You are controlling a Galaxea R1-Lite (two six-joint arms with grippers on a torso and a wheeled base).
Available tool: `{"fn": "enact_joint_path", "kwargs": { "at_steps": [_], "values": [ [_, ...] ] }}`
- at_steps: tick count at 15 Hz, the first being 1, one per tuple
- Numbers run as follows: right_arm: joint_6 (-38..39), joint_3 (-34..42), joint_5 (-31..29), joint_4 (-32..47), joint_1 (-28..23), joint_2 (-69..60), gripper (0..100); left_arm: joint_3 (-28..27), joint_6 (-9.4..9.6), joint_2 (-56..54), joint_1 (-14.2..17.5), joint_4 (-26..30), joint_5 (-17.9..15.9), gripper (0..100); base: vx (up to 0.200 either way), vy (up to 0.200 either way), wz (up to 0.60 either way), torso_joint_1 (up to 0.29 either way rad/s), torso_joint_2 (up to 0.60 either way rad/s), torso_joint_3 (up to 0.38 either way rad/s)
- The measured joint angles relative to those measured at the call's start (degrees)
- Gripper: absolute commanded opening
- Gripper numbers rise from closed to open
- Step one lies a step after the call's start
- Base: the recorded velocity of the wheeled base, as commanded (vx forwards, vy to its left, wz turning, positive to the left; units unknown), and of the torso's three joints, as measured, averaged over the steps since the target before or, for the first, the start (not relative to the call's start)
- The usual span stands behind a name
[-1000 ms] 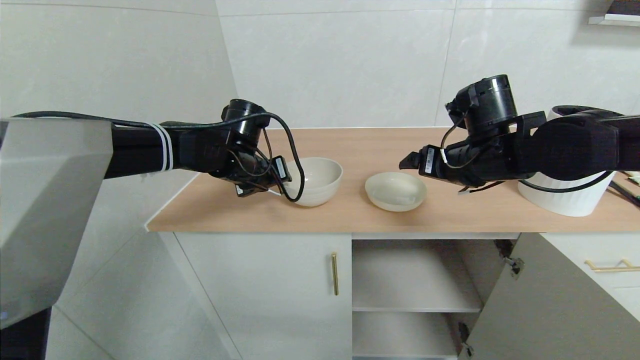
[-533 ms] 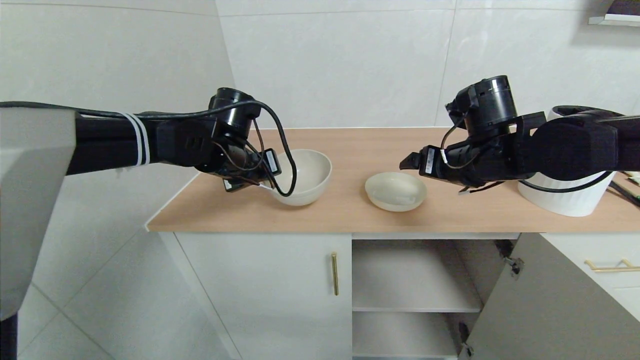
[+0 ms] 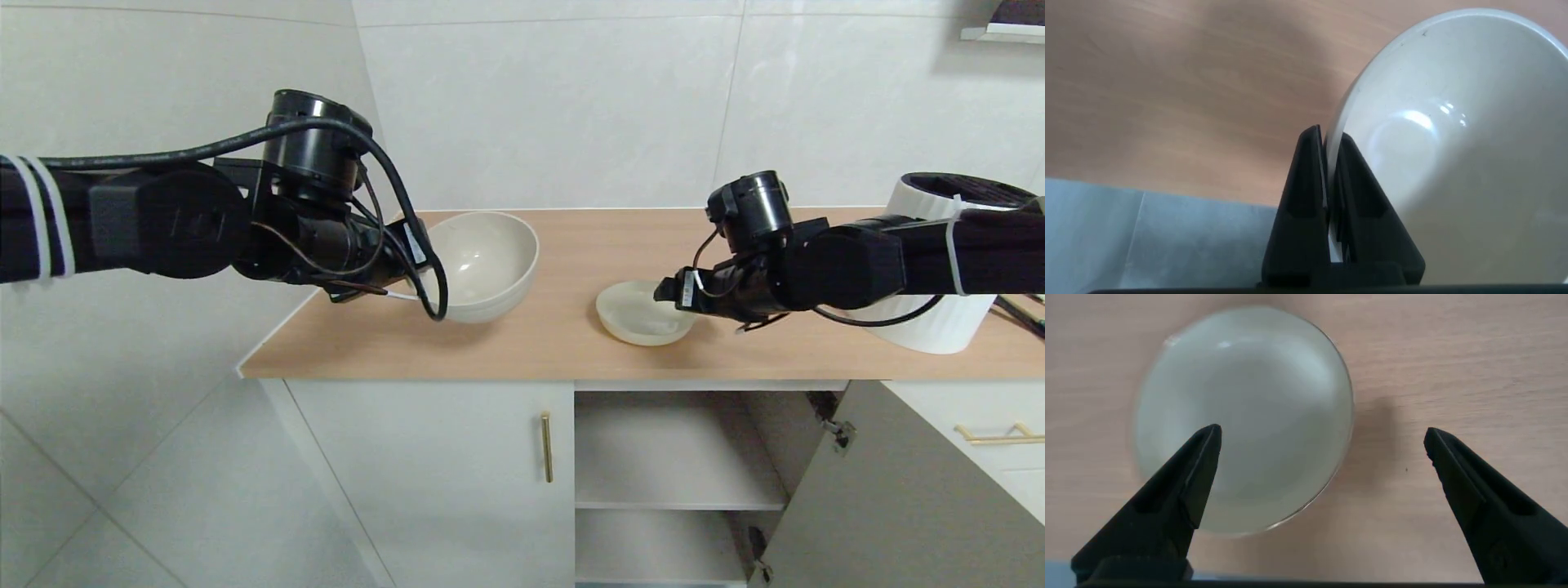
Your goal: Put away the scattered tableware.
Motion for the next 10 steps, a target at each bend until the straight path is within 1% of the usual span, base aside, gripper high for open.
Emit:
{"fn": "enact_joint_path", "kwargs": {
  "at_steps": [3,7,8,10],
  "values": [
    [-0.2,-0.9,-1.2,0.0,-0.8,2.2,100,0.5,0.02,-1.2,-0.1,0.0,0.0,0,0.0,0.0,0.0,0.0,0.0,0.0],
    [-0.3,-1.6,-1.2,0.0,-1.2,3.7,100,0.5,0.02,-1.5,-0.2,-0.1,0.0,0,0.0,0.0,0.0,0.0,0.0,0.0],
    [-0.3,-1.7,-1.2,0.0,-1.2,3.9,0,0.5,0.02,-1.5,-0.2,-0.1,0.0,0,0.0,0.0,0.0,0.0,0.0,0.0],
    [-0.3,-2.0,-1.3,0.0,-1.4,4.2,0,0.5,-0.07,-1.6,-0.2,-0.1,0.0,0,0.0,0.0,0.0,0.0,0.0,0.0]
  ]
}}
